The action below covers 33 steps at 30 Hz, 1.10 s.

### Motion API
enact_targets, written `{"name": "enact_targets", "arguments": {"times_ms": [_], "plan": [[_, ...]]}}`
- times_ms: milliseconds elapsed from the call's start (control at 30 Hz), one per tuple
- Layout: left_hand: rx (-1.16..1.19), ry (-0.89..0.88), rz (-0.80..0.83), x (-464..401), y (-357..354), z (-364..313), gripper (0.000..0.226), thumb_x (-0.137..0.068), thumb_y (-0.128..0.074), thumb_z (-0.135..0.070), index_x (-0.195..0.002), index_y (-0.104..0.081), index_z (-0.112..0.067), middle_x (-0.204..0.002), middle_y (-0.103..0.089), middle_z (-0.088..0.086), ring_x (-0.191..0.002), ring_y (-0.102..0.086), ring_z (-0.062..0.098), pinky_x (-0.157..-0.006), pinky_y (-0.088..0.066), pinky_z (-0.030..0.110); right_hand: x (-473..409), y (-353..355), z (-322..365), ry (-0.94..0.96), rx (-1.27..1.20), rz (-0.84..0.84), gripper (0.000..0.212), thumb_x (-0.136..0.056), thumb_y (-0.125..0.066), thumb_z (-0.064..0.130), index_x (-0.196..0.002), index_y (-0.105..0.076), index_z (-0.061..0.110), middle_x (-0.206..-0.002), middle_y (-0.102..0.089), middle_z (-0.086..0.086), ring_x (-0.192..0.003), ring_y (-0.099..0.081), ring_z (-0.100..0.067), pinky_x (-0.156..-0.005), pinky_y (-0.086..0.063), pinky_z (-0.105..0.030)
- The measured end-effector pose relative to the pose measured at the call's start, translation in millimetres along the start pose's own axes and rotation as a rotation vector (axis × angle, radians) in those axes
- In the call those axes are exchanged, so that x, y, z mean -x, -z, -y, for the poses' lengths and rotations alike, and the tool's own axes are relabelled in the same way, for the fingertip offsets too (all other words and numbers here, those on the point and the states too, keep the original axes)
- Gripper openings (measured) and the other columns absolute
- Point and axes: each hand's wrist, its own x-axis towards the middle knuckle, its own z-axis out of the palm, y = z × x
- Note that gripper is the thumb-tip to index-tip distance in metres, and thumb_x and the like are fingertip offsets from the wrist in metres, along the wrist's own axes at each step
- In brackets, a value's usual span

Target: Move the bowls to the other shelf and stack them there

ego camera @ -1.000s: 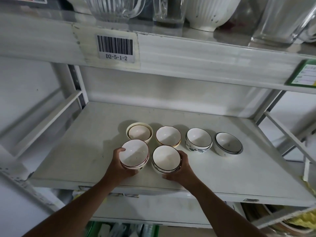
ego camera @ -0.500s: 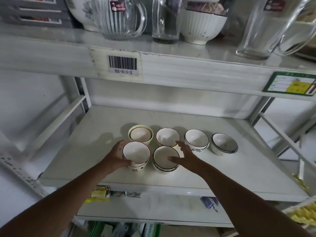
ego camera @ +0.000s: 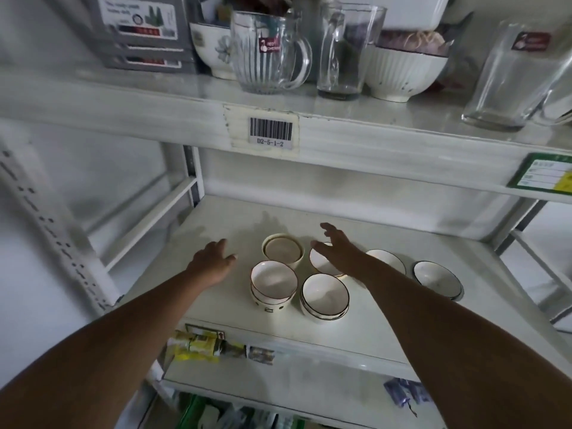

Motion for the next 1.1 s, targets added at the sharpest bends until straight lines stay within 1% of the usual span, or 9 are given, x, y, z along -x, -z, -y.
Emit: {"name": "enact_targets", "arguments": {"times_ms": [133,300,400,467,567,733,867,967,1100], "plan": [[-0.101,0.134,-0.071,23,29,30,0.065,-0.097,-0.033,-0.051,-0.154,-0.015,-0.023,-0.161,-0.017,0.005,-0.145,-0.023,0.032,-0.116,-0.025,0.044,-30,-16,23,0.066,0.146,0.090,0.064,-0.099,-0.051,0.050,-0.156,-0.031,0.027,-0.158,-0.033,-0.012,-0.145,-0.035,-0.033,-0.118,-0.030,-0.044],[-0.279,0.310,-0.186,77,58,76,0.063,-0.094,-0.032,-0.054,-0.150,-0.024,-0.026,-0.156,-0.029,0.006,-0.140,-0.031,0.034,-0.111,-0.032,0.046,-56,-57,65,0.243,0.251,0.248,0.066,-0.097,-0.041,0.063,-0.154,-0.036,0.031,-0.162,-0.031,-0.005,-0.148,-0.033,-0.028,-0.120,-0.029,-0.044],[-0.209,0.478,-0.226,122,66,95,0.061,-0.095,-0.035,-0.048,-0.150,-0.026,-0.023,-0.157,-0.025,0.009,-0.142,-0.025,0.035,-0.114,-0.025,0.049,-61,-90,92,0.377,0.300,0.353,0.062,-0.099,-0.041,0.059,-0.154,-0.037,0.031,-0.163,-0.031,-0.005,-0.149,-0.032,-0.026,-0.122,-0.024,-0.044],[-0.145,0.594,-0.276,157,69,105,0.063,-0.096,-0.036,-0.051,-0.151,-0.025,-0.023,-0.159,-0.023,0.008,-0.146,-0.020,0.032,-0.118,-0.020,0.050,-57,-108,111,0.468,0.360,0.436,0.059,-0.102,-0.038,0.056,-0.156,-0.033,0.032,-0.164,-0.029,-0.005,-0.149,-0.030,-0.027,-0.123,-0.022,-0.042],[-0.283,0.741,-0.360,218,65,116,0.062,-0.096,-0.036,-0.054,-0.151,-0.026,-0.026,-0.157,-0.028,0.003,-0.143,-0.028,0.032,-0.112,-0.030,0.046,-40,-136,135,0.581,0.396,0.552,0.061,-0.102,-0.034,0.058,-0.157,-0.029,0.032,-0.166,-0.023,-0.004,-0.150,-0.027,-0.027,-0.122,-0.022,-0.041],[-0.227,0.989,-0.374,308,57,125,0.062,-0.094,-0.033,-0.058,-0.148,-0.027,-0.028,-0.155,-0.030,0.002,-0.140,-0.032,0.033,-0.111,-0.030,0.047,6,-180,169,0.733,0.410,0.678,0.059,-0.103,-0.032,0.058,-0.157,-0.028,0.034,-0.167,-0.020,-0.001,-0.151,-0.024,-0.025,-0.122,-0.021,-0.043],[-0.208,1.101,-0.418,371,50,130,0.061,-0.094,-0.033,-0.058,-0.147,-0.030,-0.027,-0.154,-0.033,0.003,-0.138,-0.033,0.032,-0.110,-0.031,0.046,54,-214,202,0.866,0.389,0.739,0.053,-0.103,-0.037,0.051,-0.154,-0.035,0.034,-0.163,-0.028,-0.002,-0.148,-0.029,-0.026,-0.121,-0.025,-0.042],[-0.218,1.184,-0.441,420,44,133,0.060,-0.094,-0.035,-0.058,-0.144,-0.034,-0.026,-0.147,-0.040,0.004,-0.131,-0.041,0.033,-0.105,-0.037,0.045,97,-241,223,0.947,0.398,0.808,0.054,-0.103,-0.038,0.051,-0.153,-0.037,0.032,-0.161,-0.032,-0.002,-0.148,-0.032,-0.027,-0.121,-0.026,-0.045],[-0.181,1.302,-0.420,488,32,136,0.059,-0.094,-0.033,-0.057,-0.143,-0.034,-0.024,-0.139,-0.046,0.006,-0.124,-0.046,0.033,-0.099,-0.040,0.042,159,-269,244,1.035,0.433,0.859,0.051,-0.103,-0.035,0.054,-0.152,-0.037,0.037,-0.160,-0.032,0.004,-0.146,-0.033,-0.024,-0.118,-0.027,-0.045]]}}
